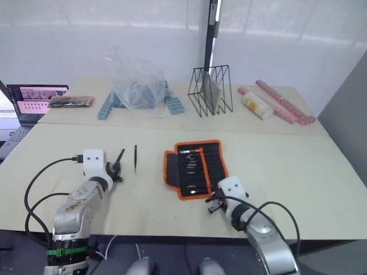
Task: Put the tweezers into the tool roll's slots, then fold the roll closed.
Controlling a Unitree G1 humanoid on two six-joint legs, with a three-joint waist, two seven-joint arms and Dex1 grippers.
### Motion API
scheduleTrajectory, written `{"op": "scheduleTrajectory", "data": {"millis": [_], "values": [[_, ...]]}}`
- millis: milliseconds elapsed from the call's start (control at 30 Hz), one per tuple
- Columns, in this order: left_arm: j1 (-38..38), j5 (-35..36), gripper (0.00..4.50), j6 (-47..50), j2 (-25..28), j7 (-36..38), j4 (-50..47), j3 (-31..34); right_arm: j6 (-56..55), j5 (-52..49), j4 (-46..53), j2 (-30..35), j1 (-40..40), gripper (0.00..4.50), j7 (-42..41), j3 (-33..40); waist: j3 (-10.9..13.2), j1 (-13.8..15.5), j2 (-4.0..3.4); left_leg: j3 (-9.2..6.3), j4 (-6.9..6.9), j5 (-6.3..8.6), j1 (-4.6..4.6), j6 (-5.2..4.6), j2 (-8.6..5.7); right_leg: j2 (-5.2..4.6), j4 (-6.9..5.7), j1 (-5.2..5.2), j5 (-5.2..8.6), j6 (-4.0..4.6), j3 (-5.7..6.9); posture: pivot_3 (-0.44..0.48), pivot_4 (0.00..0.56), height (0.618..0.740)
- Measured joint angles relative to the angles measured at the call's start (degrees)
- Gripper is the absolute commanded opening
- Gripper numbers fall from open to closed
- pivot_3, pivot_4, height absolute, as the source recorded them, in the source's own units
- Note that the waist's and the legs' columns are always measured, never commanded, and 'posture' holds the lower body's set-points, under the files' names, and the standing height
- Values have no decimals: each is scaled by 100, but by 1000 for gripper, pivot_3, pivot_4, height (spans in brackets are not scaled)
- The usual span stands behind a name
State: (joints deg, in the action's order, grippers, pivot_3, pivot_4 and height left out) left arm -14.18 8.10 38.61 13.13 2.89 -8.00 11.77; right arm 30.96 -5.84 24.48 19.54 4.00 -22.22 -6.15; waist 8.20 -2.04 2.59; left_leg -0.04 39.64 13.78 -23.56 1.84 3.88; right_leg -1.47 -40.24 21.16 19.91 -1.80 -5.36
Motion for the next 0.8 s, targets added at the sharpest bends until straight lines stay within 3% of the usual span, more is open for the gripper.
{"op": "scheduleTrajectory", "data": {"millis": [67,400,567,700,800], "values": [[0,-3,21,-29,-4,26,-1,-19,0,1,6,0,12,0,3,7,0,-1,0,0,0,0,0,0,-1,-1,0,0,0,0,0,0,150,684],[16,-16,21,-162,36,234,29,-116,0,1,18,1,22,0,15,0,2,0,-1,0,0,0,-4,0,-1,-1,4,1,0,-1,0,0,150,684],[15,-105,21,-357,386,381,117,-151,0,1,42,1,38,0,12,-20,10,-10,-1,-2,-4,0,-16,0,0,0,5,13,0,-1,1,0,150,684],[-117,-64,21,-426,784,778,-80,-165,0,2,81,11,92,0,25,1,21,-4,2,-1,-4,0,-20,1,-1,-2,9,14,0,-1,2,0,150,684],[-659,321,21,-483,1230,1671,-260,-300,0,4,96,30,135,0,32,2,33,27,10,-3,-4,-2,-21,4,-1,-3,14,12,-1,0,8,0,150,684]]}}
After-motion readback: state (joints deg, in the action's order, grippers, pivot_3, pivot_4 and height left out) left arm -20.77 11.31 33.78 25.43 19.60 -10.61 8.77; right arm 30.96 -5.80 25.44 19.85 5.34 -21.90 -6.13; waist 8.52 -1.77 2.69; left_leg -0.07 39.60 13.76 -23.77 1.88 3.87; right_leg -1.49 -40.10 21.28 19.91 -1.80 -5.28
